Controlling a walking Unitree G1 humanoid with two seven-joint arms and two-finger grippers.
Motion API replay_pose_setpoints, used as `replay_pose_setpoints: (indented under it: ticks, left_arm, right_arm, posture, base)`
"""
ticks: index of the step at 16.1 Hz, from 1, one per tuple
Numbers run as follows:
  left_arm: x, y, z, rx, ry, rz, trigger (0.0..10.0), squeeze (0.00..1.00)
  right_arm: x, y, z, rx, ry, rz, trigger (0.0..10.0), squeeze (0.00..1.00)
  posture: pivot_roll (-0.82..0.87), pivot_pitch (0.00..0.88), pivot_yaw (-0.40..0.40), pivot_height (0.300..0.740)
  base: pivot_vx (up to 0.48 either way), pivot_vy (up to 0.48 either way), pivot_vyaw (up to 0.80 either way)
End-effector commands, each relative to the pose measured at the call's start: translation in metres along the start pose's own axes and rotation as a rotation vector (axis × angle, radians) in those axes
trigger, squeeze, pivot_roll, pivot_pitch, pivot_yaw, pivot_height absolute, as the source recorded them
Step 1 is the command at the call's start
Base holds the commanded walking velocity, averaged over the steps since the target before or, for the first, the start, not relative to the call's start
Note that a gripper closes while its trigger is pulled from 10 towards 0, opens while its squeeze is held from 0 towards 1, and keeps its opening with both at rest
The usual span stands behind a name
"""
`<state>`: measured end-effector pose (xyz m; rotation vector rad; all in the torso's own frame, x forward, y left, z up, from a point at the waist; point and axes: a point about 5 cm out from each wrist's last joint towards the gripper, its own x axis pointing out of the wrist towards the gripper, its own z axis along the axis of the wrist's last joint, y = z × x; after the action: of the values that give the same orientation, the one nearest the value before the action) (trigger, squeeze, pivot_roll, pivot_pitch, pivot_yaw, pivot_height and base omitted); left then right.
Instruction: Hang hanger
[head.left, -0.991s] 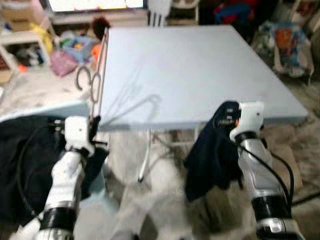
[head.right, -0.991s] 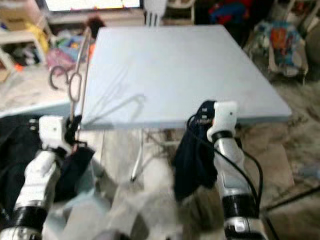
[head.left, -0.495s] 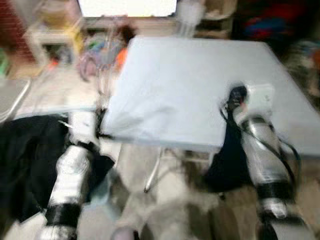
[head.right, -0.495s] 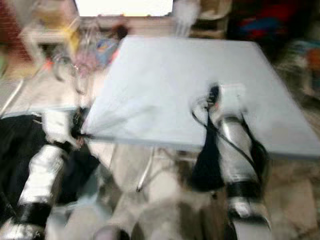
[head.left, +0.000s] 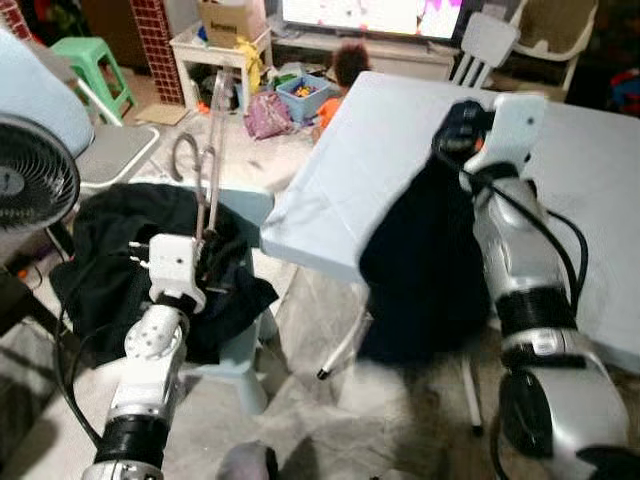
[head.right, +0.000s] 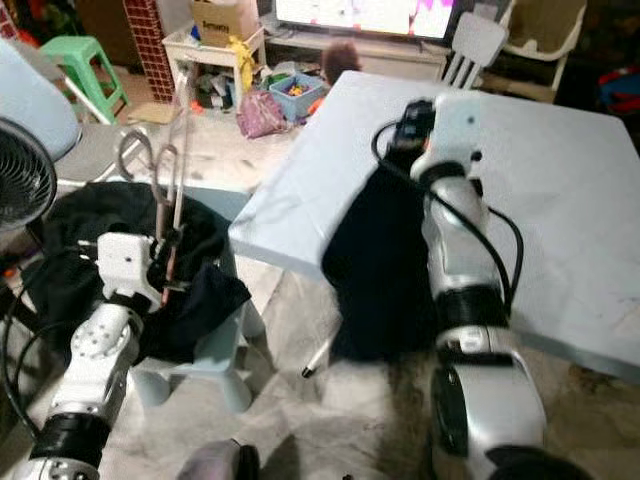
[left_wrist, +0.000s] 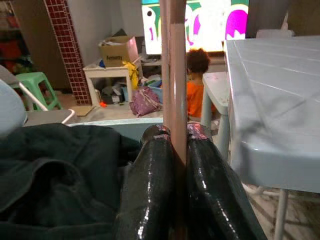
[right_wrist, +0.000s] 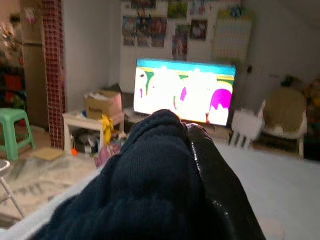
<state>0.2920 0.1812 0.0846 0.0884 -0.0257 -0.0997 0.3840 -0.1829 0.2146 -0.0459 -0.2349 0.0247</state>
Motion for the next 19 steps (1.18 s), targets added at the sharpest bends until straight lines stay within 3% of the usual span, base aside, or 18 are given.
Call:
replay_pose_setpoints:
  ticks: [1,3,4,6,7,9,10,12,19]
  left_arm:
    - [0.002,-0.005,0.005,0.007,-0.019,-0.015,10.0,0.0]
    - [-0.001,-0.006,0.004,0.004,-0.013,-0.014,10.0,0.0]
    - [-0.001,-0.006,0.003,0.002,-0.009,-0.019,10.0,0.0]
    - [0.001,-0.008,0.005,-0.011,-0.023,-0.038,10.0,0.0]
    - [0.001,-0.008,0.006,-0.018,-0.029,-0.043,10.0,0.0]
    - [0.002,-0.01,0.009,-0.025,-0.041,-0.054,10.0,0.0]
    - [0.002,-0.011,0.011,-0.025,-0.048,-0.061,10.0,0.0]
    - [0.001,-0.011,0.011,-0.032,-0.053,-0.069,10.0,0.0]
    - [0.004,-0.015,0.014,-0.045,-0.068,-0.095,10.0,0.0]
  right_arm:
    - [0.001,-0.005,-0.006,0.032,0.047,-0.039,10.0,0.0]
    - [-0.004,0.001,-0.021,0.035,0.109,-0.02,10.0,0.0]
    - [-0.008,0.002,-0.026,-0.014,0.107,-0.005,10.0,0.0]
    - [-0.01,-0.003,-0.03,0.073,0.112,-0.029,10.0,0.0]
    - [-0.01,-0.005,-0.03,0.07,0.112,-0.038,10.0,0.0]
    - [-0.014,-0.014,-0.025,0.023,0.052,-0.071,10.0,0.0]
    - [-0.019,-0.027,-0.019,-0.048,-0.002,-0.139,10.0,0.0]
    - [-0.018,-0.039,-0.01,-0.076,-0.04,-0.186,10.0,0.0]
    - [-0.01,-0.041,0.0,-0.087,-0.082,-0.203,10.0,0.0]
  posture:
    - [0.0,0.0,-0.021,0.74]
    - [0.0,0.0,-0.021,0.74]
    - [0.0,0.0,-0.021,0.74]
    - [-0.01,0.0,-0.016,0.74]
    - [-0.01,0.0,-0.016,0.74]
    - [-0.02,0.0,-0.014,0.74]
    - [-0.02,0.0,-0.013,0.74]
    - [-0.02,0.0,-0.012,0.74]
    - [-0.02,0.0,-0.013,0.74]
  base:
    - [0.0,0.0,0.0]
    - [0.0,0.0,0.0]
    - [0.0,0.0,0.0]
    - [0.0,0.0,0.0]
    - [0.0,0.0,0.0]
    - [0.0,0.0,0.0]
    - [0.0,0.0,0.0]
    - [0.255,0.0,0.0]
    - [0.331,0.0,0.0]
